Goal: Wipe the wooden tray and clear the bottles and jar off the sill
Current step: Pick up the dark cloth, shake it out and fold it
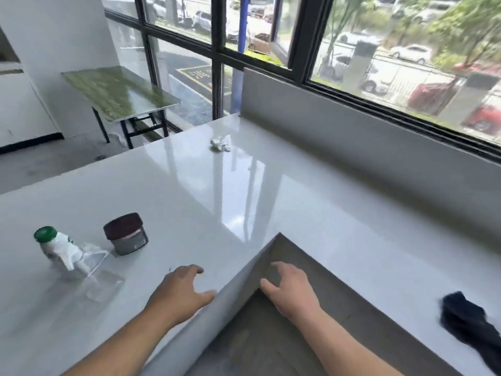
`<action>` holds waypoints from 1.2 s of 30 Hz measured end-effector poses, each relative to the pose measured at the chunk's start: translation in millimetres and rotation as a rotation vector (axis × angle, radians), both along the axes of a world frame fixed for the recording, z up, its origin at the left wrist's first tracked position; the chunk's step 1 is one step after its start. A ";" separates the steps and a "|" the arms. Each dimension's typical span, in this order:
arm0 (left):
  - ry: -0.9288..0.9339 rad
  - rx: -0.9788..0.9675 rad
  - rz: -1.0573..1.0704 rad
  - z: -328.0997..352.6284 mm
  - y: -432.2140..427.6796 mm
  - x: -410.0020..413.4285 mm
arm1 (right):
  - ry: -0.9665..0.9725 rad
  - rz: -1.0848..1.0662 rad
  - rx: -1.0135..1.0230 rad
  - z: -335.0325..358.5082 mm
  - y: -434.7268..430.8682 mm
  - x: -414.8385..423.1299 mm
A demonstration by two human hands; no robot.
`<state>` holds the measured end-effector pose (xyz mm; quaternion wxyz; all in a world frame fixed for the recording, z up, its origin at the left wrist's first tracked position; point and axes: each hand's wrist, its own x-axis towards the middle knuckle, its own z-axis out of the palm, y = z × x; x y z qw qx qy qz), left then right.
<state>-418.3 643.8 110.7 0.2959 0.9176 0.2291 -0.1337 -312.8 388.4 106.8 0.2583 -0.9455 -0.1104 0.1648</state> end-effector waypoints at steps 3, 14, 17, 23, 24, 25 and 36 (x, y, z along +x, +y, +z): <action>-0.110 0.047 -0.160 25.6 -71.9 46.5 | -0.118 -0.112 -0.034 10.1 -84.7 9.9; -0.217 0.145 -0.646 45.4 -415.4 179.2 | -0.199 -0.504 -0.075 6.6 -438.6 12.6; -0.220 0.133 -0.722 36.7 -500.8 199.4 | -0.187 -0.631 -0.106 0.5 -525.2 -0.8; -0.213 0.149 -0.868 26.1 -613.5 222.3 | -0.090 -0.769 -0.124 -13.0 -630.3 -20.3; -0.207 0.157 -0.880 24.0 -625.4 226.8 | -0.089 -0.779 -0.124 -15.8 -638.6 -19.8; -0.199 0.165 -0.893 21.3 -635.4 231.1 | -0.088 -0.787 -0.122 -18.5 -644.7 -18.4; -0.035 0.237 -1.081 -36.9 -667.9 288.1 | 0.015 -0.705 -0.165 -51.5 -617.9 40.0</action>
